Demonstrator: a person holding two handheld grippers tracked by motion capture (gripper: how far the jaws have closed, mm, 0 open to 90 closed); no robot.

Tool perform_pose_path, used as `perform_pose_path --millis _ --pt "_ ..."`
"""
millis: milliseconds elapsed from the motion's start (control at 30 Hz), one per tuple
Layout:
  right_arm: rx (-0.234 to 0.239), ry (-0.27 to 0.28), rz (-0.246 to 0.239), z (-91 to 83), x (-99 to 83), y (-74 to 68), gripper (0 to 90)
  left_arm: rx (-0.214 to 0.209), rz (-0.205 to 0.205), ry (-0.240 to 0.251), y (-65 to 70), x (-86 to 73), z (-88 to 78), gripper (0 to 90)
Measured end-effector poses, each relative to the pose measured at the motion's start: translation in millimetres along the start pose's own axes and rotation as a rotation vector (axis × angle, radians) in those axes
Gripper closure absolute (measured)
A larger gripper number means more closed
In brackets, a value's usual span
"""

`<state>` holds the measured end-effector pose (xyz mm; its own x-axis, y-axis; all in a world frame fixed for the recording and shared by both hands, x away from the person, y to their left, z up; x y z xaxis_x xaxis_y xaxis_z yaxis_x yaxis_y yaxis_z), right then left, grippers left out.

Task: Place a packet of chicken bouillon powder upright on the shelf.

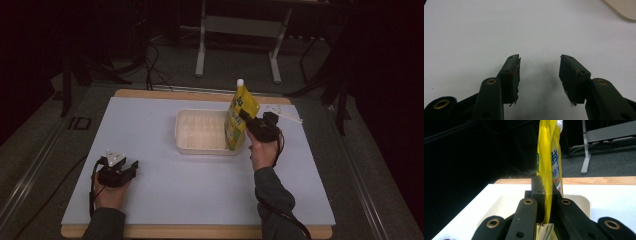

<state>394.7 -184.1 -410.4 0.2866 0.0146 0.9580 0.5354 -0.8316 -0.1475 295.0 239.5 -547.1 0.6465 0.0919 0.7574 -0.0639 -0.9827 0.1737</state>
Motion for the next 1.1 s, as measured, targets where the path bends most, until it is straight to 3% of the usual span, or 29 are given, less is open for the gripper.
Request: perform_pose_path --millis 767,1100 --pt "-0.062 -0.003 -0.008 22.3 -9.2 -0.6 90.0 -0.004 -0.003 0.003 -0.1 0.0 0.0 50.5" --pt "-0.055 -0.011 -0.028 29.8 -10.5 -5.4 90.0 -0.005 -0.004 0.005 0.0 0.0 -0.2 50.4"
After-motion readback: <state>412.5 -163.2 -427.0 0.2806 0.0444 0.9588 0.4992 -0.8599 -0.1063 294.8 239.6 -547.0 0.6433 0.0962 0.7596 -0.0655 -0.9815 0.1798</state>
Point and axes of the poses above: each handheld gripper's, and its own axes: z roughly forward along the jaws, x roughly out of its top, y roughly to its right, the point moved 1 cm from there along z, roughly forward along the jaws, and after that the axes turned 13 degrees about -z, right-handed, at the moved point
